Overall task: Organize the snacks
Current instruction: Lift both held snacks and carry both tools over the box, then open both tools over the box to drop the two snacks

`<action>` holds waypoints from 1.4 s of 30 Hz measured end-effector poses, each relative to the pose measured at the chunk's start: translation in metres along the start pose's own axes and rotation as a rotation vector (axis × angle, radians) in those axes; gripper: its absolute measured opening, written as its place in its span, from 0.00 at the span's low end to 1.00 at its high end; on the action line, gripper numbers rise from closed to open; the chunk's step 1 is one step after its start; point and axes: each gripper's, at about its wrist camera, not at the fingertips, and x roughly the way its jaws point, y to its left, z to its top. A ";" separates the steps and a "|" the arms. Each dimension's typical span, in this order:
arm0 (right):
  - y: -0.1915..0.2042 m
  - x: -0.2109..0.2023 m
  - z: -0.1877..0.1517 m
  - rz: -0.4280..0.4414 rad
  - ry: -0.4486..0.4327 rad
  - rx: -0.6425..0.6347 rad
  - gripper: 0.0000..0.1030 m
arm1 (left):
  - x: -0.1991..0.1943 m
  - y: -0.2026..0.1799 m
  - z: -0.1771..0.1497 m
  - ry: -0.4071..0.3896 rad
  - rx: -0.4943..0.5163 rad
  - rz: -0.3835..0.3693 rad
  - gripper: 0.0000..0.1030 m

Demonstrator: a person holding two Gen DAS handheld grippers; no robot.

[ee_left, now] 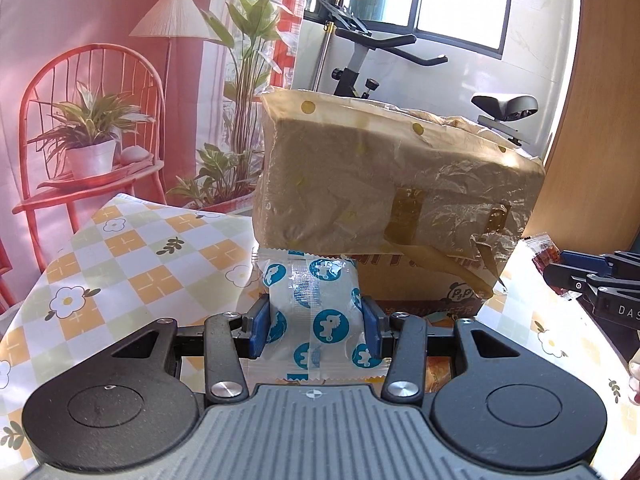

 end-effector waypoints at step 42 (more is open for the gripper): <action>-0.039 0.087 0.122 -0.043 -0.039 0.086 0.48 | 0.069 -0.036 0.152 -0.107 0.090 0.020 0.64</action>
